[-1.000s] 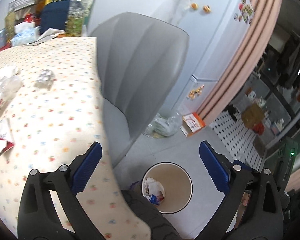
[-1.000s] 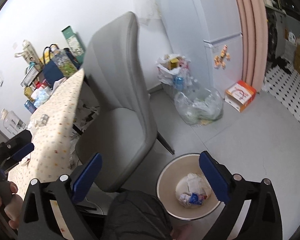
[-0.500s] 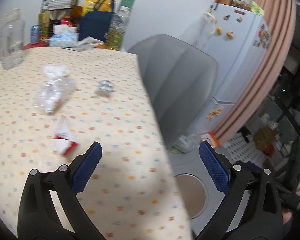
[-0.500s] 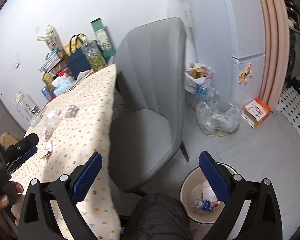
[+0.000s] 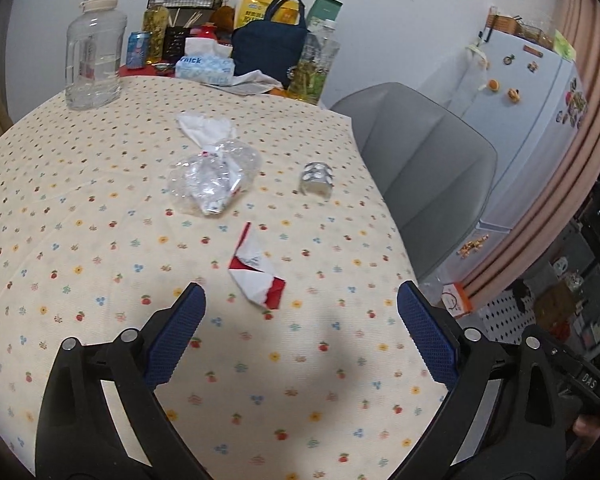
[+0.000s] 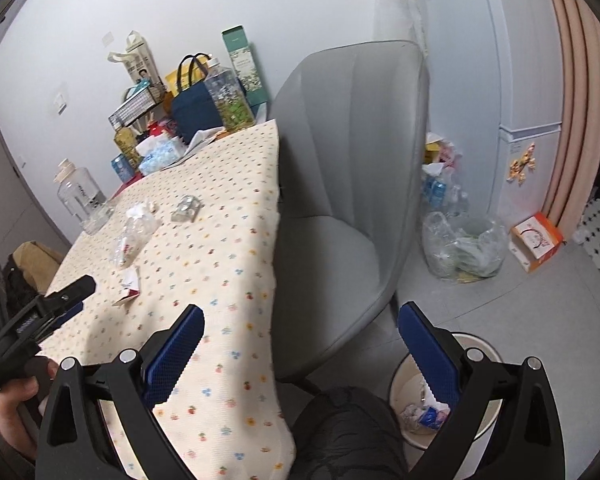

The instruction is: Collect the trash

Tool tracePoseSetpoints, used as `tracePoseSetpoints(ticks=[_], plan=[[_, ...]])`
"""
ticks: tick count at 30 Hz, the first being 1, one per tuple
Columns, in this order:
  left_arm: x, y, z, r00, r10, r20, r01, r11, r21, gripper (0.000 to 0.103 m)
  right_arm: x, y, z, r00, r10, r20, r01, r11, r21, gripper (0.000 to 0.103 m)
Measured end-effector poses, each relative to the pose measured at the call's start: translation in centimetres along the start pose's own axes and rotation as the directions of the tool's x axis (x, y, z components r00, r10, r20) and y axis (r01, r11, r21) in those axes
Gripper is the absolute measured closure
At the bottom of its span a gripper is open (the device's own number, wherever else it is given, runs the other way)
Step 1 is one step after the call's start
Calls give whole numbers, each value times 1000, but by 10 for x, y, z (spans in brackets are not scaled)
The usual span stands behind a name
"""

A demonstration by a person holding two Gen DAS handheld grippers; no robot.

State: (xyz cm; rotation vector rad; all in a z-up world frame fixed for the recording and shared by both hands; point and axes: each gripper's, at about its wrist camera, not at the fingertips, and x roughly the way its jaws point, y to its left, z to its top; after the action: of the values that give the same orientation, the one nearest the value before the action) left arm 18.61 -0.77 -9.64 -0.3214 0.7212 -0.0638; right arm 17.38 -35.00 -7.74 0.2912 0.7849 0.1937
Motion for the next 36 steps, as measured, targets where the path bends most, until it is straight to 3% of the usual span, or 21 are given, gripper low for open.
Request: tracePoseSetpoints(ticks=[8, 16, 19, 23, 36], plan=[[9, 20, -3, 999, -8, -32, 6, 999, -51, 32, 9, 28, 3, 998, 55, -1, -55, 997, -57, 8], [26, 17, -7, 996, 43, -74, -46, 998, -47, 48, 29, 53, 4, 994, 102, -34, -106, 987, -117, 8], [32, 10, -9, 993, 68, -93, -70, 997, -17, 60, 34, 56, 5, 992, 121, -40, -125, 985, -121, 8], [40, 11, -11, 988, 97, -117, -99, 995, -13, 83, 36, 60, 5, 989, 140, -42, -144, 981, -130, 8], [10, 28, 2, 996, 85, -5, -85, 995, -52, 85, 39, 94, 13, 987, 152, -47, -159, 966, -205, 8]])
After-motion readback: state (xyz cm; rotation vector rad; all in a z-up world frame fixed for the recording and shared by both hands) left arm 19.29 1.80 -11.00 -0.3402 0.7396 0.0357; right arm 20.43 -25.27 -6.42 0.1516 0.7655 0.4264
